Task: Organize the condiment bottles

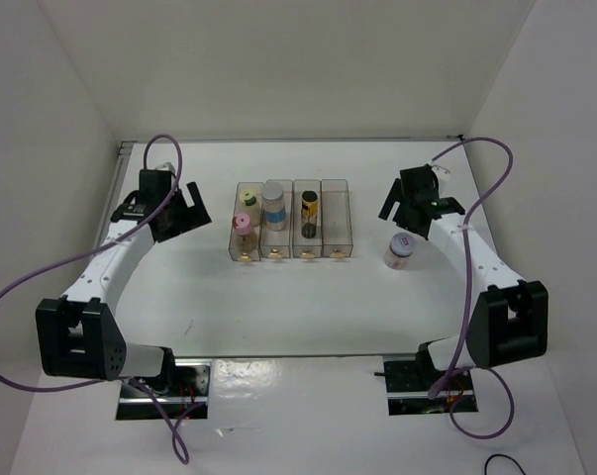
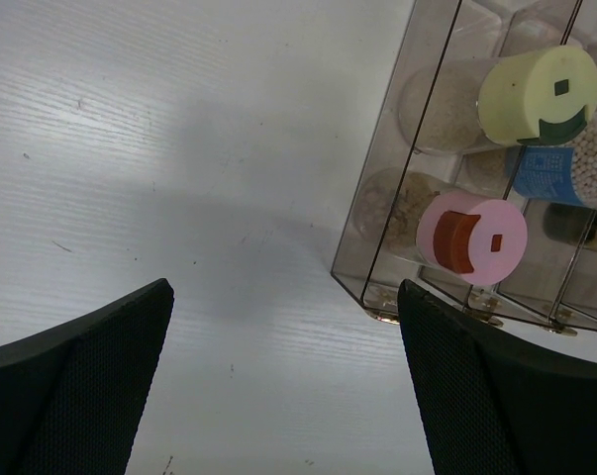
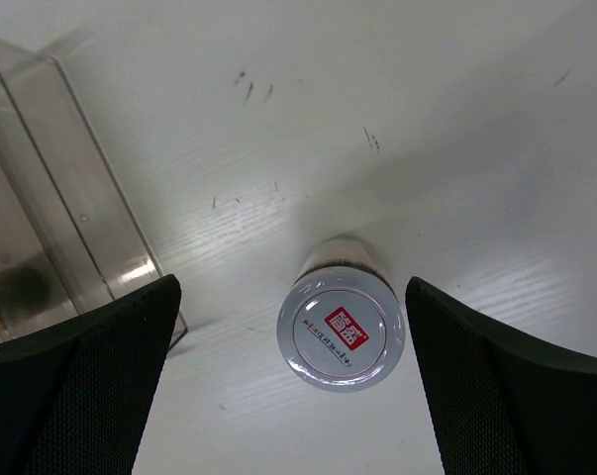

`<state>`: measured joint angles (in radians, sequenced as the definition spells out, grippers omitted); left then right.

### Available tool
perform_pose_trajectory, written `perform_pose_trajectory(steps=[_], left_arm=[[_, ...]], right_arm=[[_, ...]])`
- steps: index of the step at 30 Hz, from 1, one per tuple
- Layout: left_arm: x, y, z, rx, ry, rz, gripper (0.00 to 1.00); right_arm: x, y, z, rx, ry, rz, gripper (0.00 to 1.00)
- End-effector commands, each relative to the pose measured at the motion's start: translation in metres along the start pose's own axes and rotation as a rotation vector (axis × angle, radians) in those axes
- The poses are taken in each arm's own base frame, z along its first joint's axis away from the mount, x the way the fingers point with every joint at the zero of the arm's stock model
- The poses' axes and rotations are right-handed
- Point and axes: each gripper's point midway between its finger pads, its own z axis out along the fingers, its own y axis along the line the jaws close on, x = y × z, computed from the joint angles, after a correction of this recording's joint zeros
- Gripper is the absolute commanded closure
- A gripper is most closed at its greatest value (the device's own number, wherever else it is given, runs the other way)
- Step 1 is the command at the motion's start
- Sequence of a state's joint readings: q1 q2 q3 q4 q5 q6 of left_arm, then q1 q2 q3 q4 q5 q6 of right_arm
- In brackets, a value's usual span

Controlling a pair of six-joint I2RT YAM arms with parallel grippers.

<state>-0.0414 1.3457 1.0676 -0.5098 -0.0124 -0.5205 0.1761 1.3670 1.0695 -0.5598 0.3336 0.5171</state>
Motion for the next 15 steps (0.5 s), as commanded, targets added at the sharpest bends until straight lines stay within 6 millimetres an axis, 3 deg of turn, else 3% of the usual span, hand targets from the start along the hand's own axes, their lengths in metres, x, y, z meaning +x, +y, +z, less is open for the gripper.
perform_pose_trajectory(steps=[1,4,15], left_arm=[[-0.004,0.0,0.005,0.003,-0.012,-0.007,0.0],[-0.006,-0.001,0.003,0.006,-0.02,-0.007,0.0],[-0.002,0.001,0.004,0.002,-0.012,0.002,0.0]], right_arm=[[0.015,-0.005,0.007,0.04,0.067,0.026,0.02],[0.016,-0.006,0.005,0.039,0.064,0.037,0.02],[0.052,-0.014,0.012,0.048,0.176,0.077,0.02]])
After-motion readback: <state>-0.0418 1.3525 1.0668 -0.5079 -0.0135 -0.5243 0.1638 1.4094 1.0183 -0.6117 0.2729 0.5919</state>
